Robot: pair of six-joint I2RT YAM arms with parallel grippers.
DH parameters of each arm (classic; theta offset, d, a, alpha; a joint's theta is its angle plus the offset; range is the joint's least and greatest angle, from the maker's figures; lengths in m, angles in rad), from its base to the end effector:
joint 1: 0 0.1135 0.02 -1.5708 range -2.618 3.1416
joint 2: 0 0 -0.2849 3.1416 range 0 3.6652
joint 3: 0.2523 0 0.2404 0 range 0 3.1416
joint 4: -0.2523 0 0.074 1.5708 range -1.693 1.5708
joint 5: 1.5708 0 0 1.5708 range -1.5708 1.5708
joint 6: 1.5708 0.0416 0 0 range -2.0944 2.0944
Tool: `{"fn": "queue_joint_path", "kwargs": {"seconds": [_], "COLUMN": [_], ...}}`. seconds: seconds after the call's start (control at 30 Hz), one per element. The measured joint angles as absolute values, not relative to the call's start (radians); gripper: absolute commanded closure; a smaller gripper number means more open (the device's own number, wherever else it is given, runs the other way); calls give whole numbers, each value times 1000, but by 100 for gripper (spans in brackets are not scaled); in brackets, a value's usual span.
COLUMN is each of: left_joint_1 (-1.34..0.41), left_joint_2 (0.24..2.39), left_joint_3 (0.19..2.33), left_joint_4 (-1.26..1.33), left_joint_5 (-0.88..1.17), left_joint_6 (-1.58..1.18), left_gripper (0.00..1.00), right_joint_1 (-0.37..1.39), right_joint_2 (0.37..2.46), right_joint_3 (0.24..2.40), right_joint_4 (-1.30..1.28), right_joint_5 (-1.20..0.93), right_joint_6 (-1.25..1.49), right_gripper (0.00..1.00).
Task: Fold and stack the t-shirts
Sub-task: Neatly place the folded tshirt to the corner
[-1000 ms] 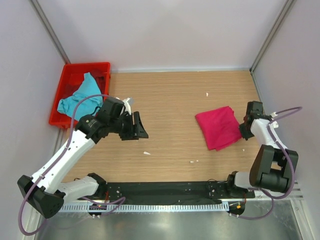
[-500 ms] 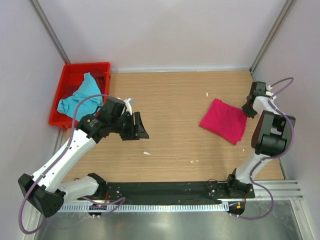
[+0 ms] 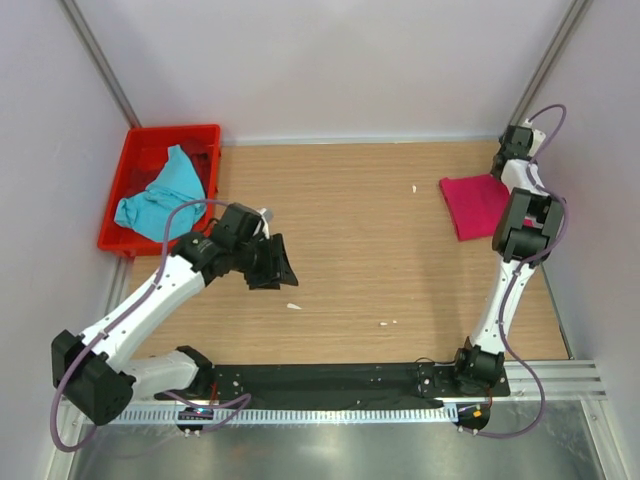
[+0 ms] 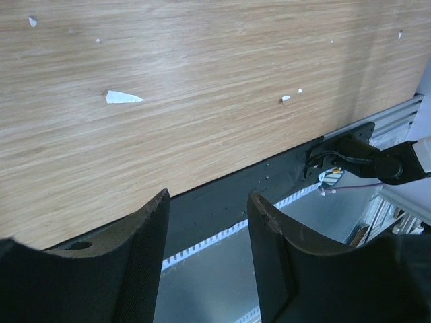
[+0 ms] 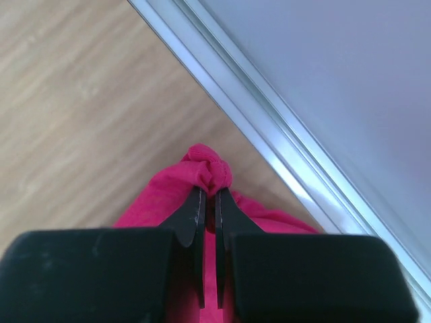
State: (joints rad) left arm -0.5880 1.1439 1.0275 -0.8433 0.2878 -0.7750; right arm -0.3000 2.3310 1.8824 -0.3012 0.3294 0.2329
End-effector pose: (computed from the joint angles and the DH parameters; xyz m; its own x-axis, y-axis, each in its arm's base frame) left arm 0.1645 -0.1239 0.3121 -0.9538 -0.1705 -0.2472 0.0000 0.8233 -0.5676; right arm 0.5072 -0.1710 0.1958 -0.5167 0.3884 -0.7630 0.6424 0.7650 -0.0456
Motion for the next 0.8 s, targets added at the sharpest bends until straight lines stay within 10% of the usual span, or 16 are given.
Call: {"fn": "queue_joint_path", "kwargs": {"seconds": [0.3, 0.8], "left_joint_1": [-588, -588], "left_joint_2": [1236, 1348], "left_joint_3": [1028, 1077], "left_joint_4": [-810, -766], "left_joint_5": [270, 261], "left_joint_6": [-779, -796], "left_gripper": [49, 50], "right_joint_1": [-298, -230], "right_joint_2": [2616, 2718], "right_joint_3": [2304, 2414], "right_joint_4": [-310, -288], "right_joint_5": [286, 390], "right_joint_6": [338, 902], "right_gripper": [99, 99]}}
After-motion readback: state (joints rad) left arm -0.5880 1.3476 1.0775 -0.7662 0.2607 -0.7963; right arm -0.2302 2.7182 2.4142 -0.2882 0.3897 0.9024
